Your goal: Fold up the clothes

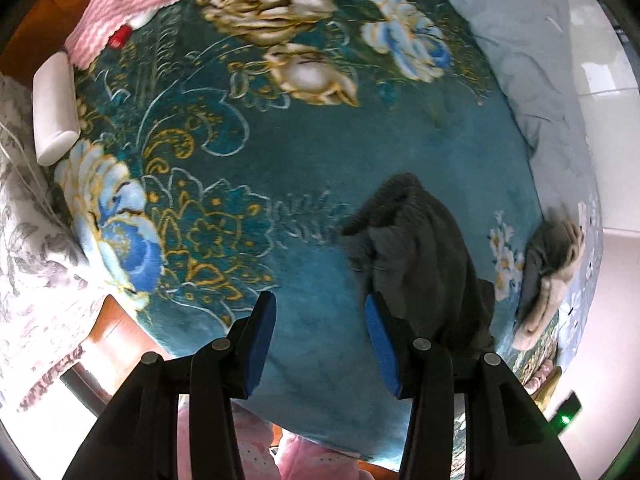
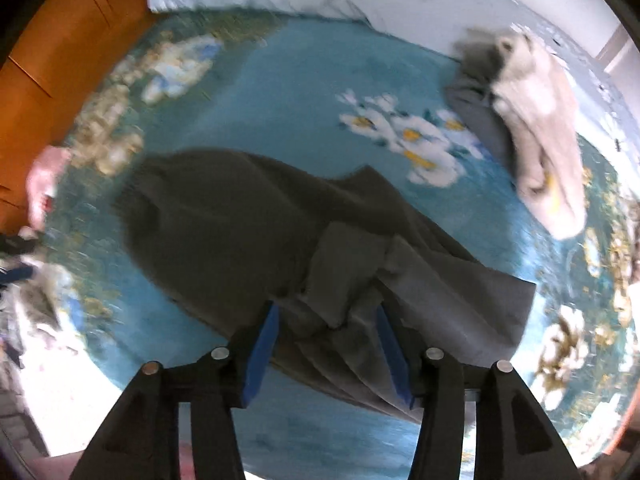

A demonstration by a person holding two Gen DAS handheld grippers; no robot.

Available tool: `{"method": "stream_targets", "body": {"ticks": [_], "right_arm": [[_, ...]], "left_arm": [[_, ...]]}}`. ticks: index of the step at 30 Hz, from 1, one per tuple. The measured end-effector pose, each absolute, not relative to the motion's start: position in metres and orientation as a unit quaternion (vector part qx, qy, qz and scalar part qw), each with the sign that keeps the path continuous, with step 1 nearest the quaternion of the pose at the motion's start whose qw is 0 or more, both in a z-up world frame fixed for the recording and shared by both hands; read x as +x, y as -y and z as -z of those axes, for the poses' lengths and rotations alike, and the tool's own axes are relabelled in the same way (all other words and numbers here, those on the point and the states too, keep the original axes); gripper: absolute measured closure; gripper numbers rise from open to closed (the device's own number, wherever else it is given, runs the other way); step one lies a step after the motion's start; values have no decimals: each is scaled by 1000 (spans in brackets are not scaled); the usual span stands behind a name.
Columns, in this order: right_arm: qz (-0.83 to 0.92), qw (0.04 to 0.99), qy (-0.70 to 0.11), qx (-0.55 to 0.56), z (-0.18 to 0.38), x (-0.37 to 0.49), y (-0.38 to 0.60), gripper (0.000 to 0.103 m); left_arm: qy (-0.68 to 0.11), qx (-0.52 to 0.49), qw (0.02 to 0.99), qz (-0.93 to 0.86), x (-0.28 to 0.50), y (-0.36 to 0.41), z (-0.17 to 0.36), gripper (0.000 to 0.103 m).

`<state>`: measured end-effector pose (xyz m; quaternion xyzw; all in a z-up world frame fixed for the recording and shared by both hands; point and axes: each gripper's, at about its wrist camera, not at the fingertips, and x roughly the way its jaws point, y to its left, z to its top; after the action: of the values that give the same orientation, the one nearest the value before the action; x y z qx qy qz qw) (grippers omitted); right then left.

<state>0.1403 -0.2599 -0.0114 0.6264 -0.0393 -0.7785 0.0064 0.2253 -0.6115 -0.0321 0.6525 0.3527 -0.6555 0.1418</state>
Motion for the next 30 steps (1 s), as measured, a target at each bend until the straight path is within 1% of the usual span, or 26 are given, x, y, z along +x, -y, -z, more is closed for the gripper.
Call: {"method": "stream_targets", "body": {"ticks": [1,3,5,6,10,13,16,18,21,25,27,30], "right_arm": [[787,7,62,614,4,142,253,48],[799,-20,101,592,-7,143,231,47],[801,-82,143,576,-10,145,193,45],[793,-116,161,576,-7,147,175,45],[749,-161,219,604,24,150,138,45],[739,-141,200,628,50,139,157,45],[718,-123,229,645,78,131,178,44],[706,-115,223,662,95,127,198,44],[689,-91,231,681,111,127,220,44],[662,-43,219,716,128,134,244,44],[654,-42,237,717,127,139,239,44],[672,-53,273,686,99,147,223,44]], "left_arm": [[-354,653,143,654,226,614,34,56],[-357,655,144,651,228,618,39,56],[-350,657,142,652,227,620,41,56],[-347,659,141,653,227,620,43,56],[-333,671,132,649,229,620,51,56],[-326,678,128,646,230,619,56,55],[-322,679,123,648,229,619,56,55],[-316,680,119,651,229,619,55,55],[-308,682,114,654,227,619,55,55],[-317,679,104,654,223,617,58,54],[-332,673,92,654,217,611,60,51],[-359,662,71,654,205,598,69,50]]}}
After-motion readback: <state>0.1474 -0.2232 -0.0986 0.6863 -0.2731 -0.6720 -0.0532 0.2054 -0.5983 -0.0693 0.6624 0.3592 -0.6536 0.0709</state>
